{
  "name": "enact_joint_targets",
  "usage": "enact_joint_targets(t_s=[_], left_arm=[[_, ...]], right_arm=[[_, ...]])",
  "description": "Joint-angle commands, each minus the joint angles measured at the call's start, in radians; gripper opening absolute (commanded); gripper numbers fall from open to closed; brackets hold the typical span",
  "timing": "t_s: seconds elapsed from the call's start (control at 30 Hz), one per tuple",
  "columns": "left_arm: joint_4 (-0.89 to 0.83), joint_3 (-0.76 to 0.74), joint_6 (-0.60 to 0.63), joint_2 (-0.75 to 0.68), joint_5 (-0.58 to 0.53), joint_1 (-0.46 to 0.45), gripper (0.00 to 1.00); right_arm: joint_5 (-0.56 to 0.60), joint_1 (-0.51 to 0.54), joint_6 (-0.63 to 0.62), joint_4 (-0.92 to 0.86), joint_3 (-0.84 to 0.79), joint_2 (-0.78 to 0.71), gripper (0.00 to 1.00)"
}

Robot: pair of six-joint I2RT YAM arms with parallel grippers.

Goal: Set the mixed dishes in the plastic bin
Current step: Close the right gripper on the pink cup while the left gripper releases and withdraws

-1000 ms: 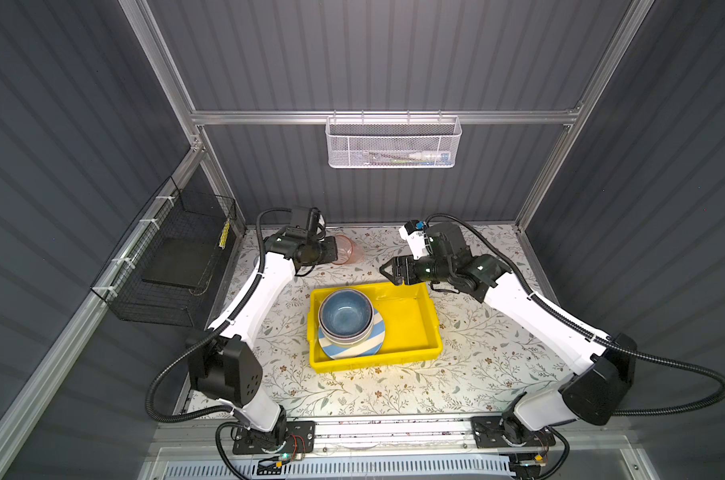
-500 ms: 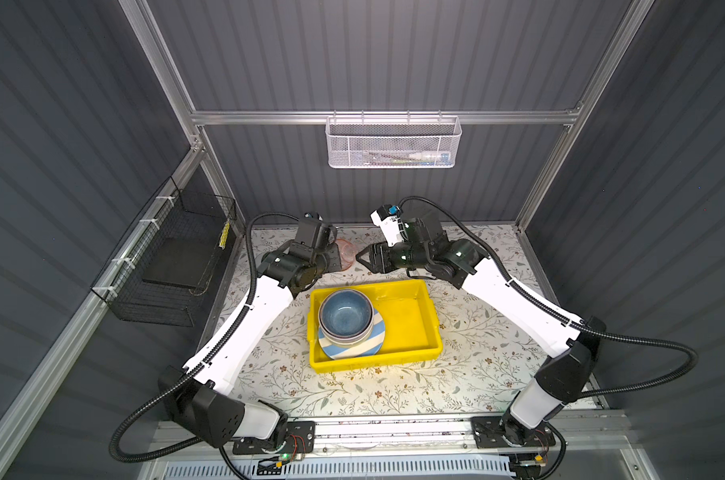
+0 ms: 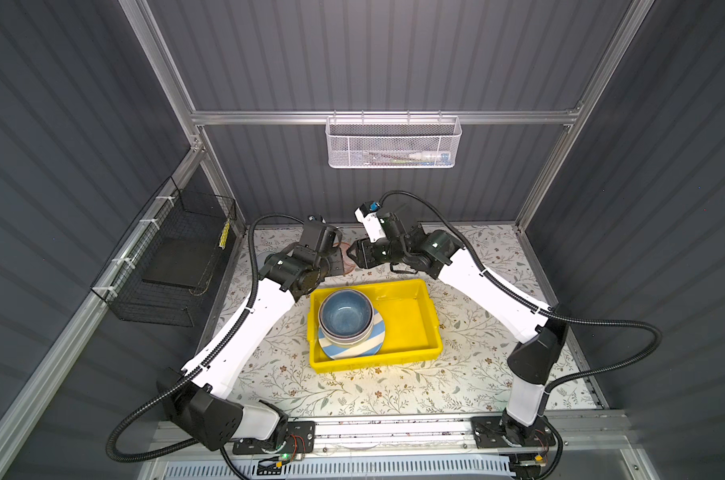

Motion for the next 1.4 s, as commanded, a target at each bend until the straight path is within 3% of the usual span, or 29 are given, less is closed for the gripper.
enact_joint_targets(t_s=[0.0, 0.2, 0.53, 0.77, 0.9, 1.37], left_arm=[[0.0, 0.02, 0.022, -0.036, -0.017, -0.006, 0.0], [0.018, 0.01, 0.051, -0.059, -0.005, -0.006, 0.0], [0.058, -0.007, 0.069, -0.073, 0.051, -0.006, 0.04], [0.07, 0.005, 0.077, -0.061, 0.112, -0.006, 0.09], [0.078, 0.011, 0.083, -0.06, 0.161, -0.006, 0.16], [0.012, 0.034, 0.103, -0.057, 0.221, -0.006, 0.23]], right_arm=[[0.123, 0.03, -0.06, -0.098, 0.068, 0.042, 0.47], [0.209, 0.043, -0.05, -0.107, 0.088, 0.065, 0.34], [0.233, 0.045, -0.061, -0.107, 0.088, 0.068, 0.16], [0.243, 0.043, -0.071, -0.1, 0.087, 0.062, 0.1], [0.249, 0.043, -0.077, -0.1, 0.086, 0.06, 0.08], [0.272, 0.028, -0.085, -0.06, -0.006, -0.018, 0.02]])
